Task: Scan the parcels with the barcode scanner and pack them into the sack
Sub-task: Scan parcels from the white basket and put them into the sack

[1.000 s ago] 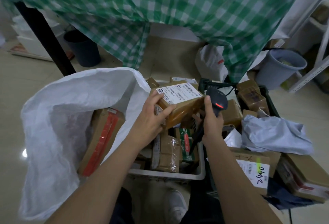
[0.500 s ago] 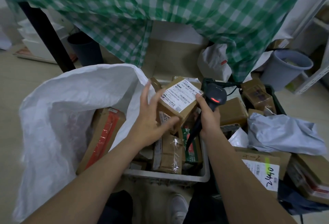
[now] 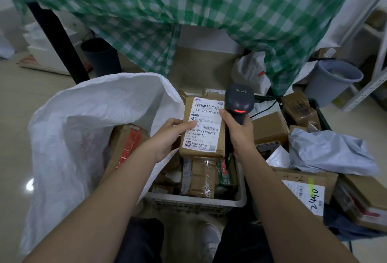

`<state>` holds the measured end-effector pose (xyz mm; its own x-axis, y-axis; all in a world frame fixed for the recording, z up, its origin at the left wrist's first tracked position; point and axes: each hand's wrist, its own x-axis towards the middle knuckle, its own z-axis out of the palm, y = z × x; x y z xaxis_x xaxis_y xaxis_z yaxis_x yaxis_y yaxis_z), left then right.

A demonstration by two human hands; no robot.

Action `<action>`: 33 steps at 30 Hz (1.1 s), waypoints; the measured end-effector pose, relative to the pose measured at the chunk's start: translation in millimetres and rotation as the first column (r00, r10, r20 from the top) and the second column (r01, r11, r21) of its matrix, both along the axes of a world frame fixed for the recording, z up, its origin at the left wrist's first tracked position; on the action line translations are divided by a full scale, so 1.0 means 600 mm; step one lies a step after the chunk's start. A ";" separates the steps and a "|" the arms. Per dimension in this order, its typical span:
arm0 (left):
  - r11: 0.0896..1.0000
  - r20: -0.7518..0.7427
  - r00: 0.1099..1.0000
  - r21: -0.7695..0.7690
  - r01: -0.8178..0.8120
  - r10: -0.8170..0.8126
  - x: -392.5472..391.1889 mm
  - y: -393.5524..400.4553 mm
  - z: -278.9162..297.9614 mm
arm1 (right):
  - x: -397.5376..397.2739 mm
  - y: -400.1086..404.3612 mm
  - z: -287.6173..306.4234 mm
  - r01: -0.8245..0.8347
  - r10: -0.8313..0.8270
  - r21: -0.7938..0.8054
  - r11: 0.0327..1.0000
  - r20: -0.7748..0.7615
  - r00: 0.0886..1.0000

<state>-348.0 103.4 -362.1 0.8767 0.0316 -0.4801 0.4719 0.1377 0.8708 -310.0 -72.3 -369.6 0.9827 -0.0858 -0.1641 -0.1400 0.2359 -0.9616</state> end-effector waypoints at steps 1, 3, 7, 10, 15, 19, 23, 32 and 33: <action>1.000 -0.013 1.000 -0.014 0.026 -0.026 -0.003 0.005 0.001 | -0.003 -0.001 0.003 -0.020 0.021 -0.022 1.000 0.021 1.000; 0.998 -0.034 0.998 -0.025 0.054 -0.055 -0.009 0.011 0.001 | -0.008 -0.001 0.007 -0.055 0.059 -0.078 0.995 0.045 0.997; 0.997 0.011 1.000 0.075 0.000 -0.001 -0.016 0.029 0.000 | -0.018 -0.004 0.023 -0.096 0.120 -0.259 0.961 0.078 0.990; 0.983 0.105 0.981 0.065 -0.171 0.164 -0.017 0.044 -0.002 | -0.025 -0.013 0.027 -0.154 0.187 -0.367 0.917 0.057 0.981; 0.951 0.203 0.945 0.123 -0.285 0.257 -0.017 0.053 -0.016 | -0.046 -0.007 0.038 -0.389 0.413 -0.412 0.824 -0.034 0.910; 0.942 0.234 0.932 0.129 -0.311 0.276 -0.010 0.054 -0.022 | -0.053 0.001 0.045 -0.472 0.485 -0.483 0.738 -0.107 0.868; 0.938 0.260 0.924 0.130 -0.321 0.280 -0.005 0.051 -0.024 | -0.053 0.006 0.050 -0.466 0.474 -0.490 0.736 -0.118 0.873; 0.936 0.252 0.925 0.135 -0.326 0.286 -0.003 0.050 -0.026 | -0.053 0.006 0.053 -0.469 0.466 -0.484 0.739 -0.136 0.874; 0.935 0.252 0.924 0.137 -0.327 0.287 -0.003 0.050 -0.026 | -0.052 0.005 0.053 -0.466 0.462 -0.475 0.746 -0.133 0.877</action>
<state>-349.5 133.2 -377.8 0.8941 0.3812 -0.2352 0.2205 0.0826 0.9719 -341.5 -69.3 -337.7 0.9213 0.3113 -0.2329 -0.1170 -0.3491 -0.9297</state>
